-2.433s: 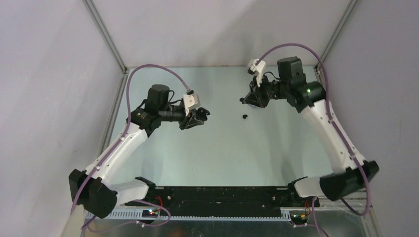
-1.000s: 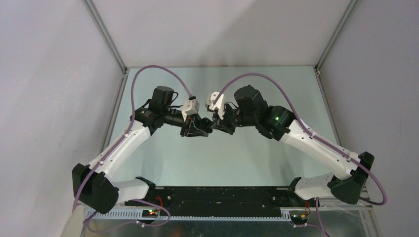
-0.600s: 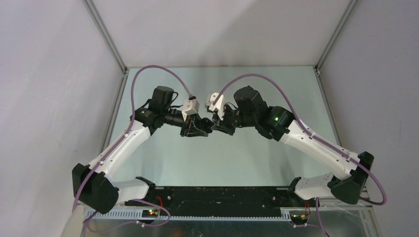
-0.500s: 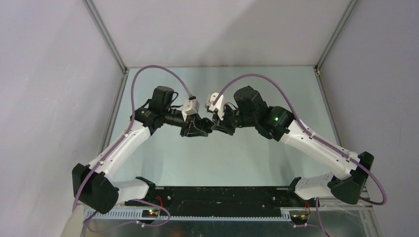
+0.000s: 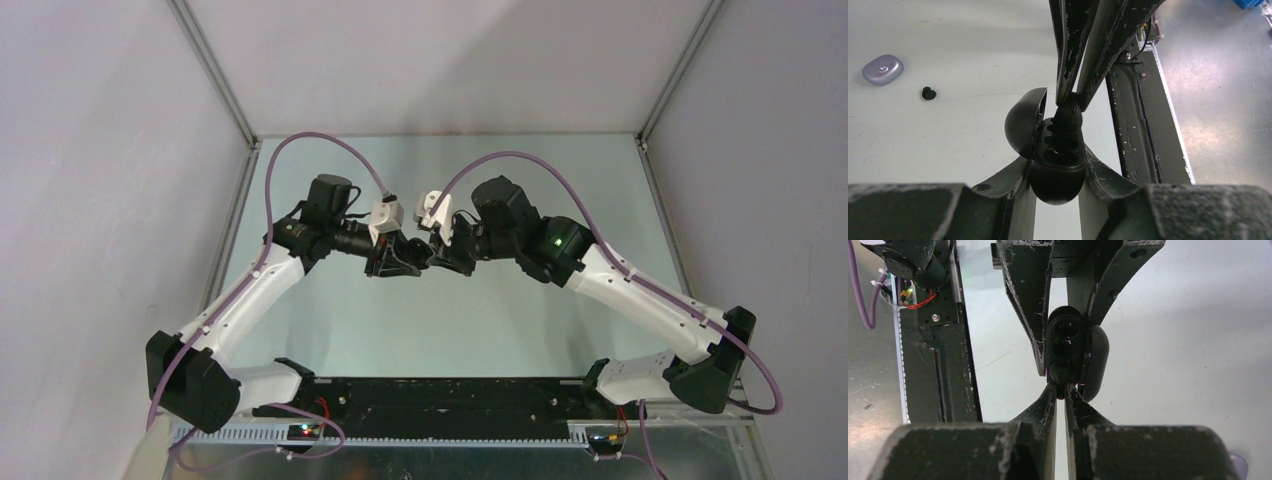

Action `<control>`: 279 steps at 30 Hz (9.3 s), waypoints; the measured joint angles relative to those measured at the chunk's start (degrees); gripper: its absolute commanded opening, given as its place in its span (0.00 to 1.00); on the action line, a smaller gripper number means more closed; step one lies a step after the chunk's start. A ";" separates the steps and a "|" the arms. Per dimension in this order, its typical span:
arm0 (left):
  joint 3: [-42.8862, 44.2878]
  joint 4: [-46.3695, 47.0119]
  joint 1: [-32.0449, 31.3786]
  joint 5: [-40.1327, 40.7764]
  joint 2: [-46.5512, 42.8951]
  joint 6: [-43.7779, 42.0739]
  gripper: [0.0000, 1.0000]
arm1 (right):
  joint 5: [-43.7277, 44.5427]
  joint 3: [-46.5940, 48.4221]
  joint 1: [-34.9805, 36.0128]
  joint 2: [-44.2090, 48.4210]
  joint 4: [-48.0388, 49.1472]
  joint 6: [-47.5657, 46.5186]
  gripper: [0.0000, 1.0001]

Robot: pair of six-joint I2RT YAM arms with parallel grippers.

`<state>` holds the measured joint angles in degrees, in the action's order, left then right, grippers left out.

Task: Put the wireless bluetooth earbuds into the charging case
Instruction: Place the earbud in the charging case, then pick up the earbud from the center of the board.

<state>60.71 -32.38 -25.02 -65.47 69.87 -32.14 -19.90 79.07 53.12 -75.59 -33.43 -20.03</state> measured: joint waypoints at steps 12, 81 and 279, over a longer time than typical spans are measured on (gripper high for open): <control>0.00 -0.87 0.00 0.57 0.00 -0.39 0.00 | 0.11 -1.22 0.07 -0.02 1.01 -0.09 0.10; 0.81 -4.70 -0.11 2.29 -0.66 -4.98 0.00 | 2.10 9.27 -35.71 -36.22 -2.80 6.08 0.66; 0.81 -5.07 -1.29 4.33 -0.66 -6.45 0.01 | -4.87 11.32 -30.40 -46.36 -18.47 2.08 0.36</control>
<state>61.52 -37.45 -26.30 -61.14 69.21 -38.59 -24.77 90.39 22.72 -121.95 -51.90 -17.96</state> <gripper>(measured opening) 0.341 0.297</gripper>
